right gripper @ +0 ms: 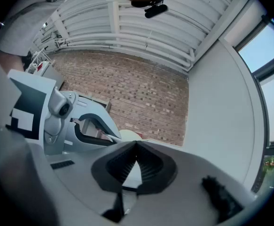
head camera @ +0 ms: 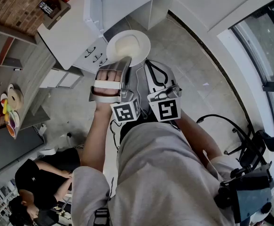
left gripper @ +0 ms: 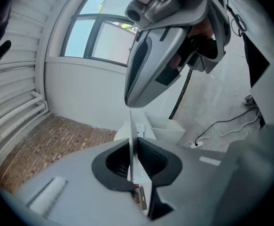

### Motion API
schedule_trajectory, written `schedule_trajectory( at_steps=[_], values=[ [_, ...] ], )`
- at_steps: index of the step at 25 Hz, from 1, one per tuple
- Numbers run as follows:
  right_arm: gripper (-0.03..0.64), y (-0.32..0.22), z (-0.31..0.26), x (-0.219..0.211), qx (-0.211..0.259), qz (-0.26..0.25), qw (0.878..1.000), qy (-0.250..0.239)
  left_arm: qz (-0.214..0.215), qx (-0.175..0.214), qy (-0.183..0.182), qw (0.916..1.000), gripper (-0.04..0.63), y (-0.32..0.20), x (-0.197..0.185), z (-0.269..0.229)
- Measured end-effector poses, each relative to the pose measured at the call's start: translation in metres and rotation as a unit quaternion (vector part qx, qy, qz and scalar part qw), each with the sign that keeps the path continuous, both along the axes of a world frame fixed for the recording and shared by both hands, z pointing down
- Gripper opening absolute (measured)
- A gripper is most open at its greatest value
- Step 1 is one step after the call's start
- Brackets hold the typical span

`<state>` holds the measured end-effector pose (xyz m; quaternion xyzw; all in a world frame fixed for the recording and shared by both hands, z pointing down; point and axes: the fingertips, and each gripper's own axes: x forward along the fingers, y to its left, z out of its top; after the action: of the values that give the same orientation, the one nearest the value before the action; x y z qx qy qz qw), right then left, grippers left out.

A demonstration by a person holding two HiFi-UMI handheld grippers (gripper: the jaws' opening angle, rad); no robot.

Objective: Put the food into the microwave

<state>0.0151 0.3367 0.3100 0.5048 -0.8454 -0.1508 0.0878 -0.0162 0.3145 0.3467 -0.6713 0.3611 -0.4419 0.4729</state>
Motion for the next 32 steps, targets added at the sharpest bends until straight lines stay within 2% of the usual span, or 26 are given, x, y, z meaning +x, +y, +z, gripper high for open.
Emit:
schedule_trajectory(
  at_steps=[8, 13, 19, 29, 32],
  values=[
    [0.009, 0.004, -0.001, -0.002, 0.000, 0.000, 1.000, 0.002, 0.002, -0.001, -0.003, 1.0000, 0.038, 0.004, -0.001, -0.001],
    [0.009, 0.006, 0.001, -0.010, -0.002, 0.000, 1.000, -0.001, 0.000, 0.028, -0.006, 0.9996, 0.038, 0.004, -0.009, -0.007],
    [0.009, 0.007, 0.005, -0.020, -0.004, 0.002, 1.000, 0.007, 0.004, -0.004, 0.003, 1.0000, 0.038, 0.005, -0.018, 0.003],
    [0.009, -0.003, 0.015, -0.039, -0.022, 0.043, 0.998, 0.031, 0.020, -0.004, 0.000, 0.9998, 0.038, -0.014, -0.047, 0.008],
    [0.009, -0.004, 0.018, -0.045, -0.029, 0.052, 0.998, 0.031, 0.025, -0.007, 0.010, 0.9996, 0.037, -0.017, -0.056, 0.007]
  ],
)
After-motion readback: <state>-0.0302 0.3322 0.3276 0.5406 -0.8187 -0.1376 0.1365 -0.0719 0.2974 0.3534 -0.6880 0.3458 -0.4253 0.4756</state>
